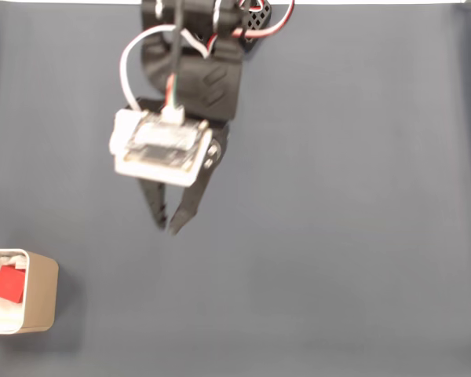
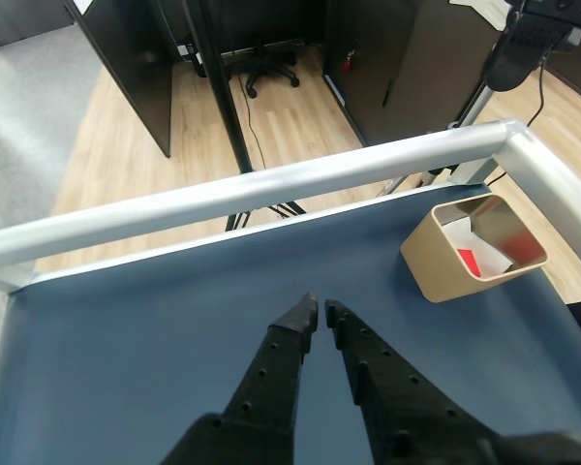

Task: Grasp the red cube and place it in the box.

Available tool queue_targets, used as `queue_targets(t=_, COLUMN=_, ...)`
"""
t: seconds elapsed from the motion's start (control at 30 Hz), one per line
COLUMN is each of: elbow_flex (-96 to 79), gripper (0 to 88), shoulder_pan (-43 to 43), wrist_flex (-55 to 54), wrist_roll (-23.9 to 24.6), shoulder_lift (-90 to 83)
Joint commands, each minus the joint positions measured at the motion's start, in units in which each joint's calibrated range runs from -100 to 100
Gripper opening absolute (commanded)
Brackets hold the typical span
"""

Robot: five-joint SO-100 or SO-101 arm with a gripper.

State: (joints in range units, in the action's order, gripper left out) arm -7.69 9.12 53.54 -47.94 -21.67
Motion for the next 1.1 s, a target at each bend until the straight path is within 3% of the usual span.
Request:
queue_targets(t=0.0, elbow_flex=-9.83, gripper=0.0, shoulder_pan=-1.95, wrist_flex=-2.47, wrist_roll=-0.73, shoulder_lift=-11.09)
queue_targets(t=0.73, elbow_flex=-67.31, gripper=0.0, shoulder_pan=-5.15, wrist_flex=-3.21, wrist_roll=-0.88, shoulder_lift=-56.84)
queue_targets(t=1.07, elbow_flex=-81.27, gripper=0.0, shoulder_pan=-6.0, wrist_flex=1.38, wrist_roll=-1.27, shoulder_lift=-68.71)
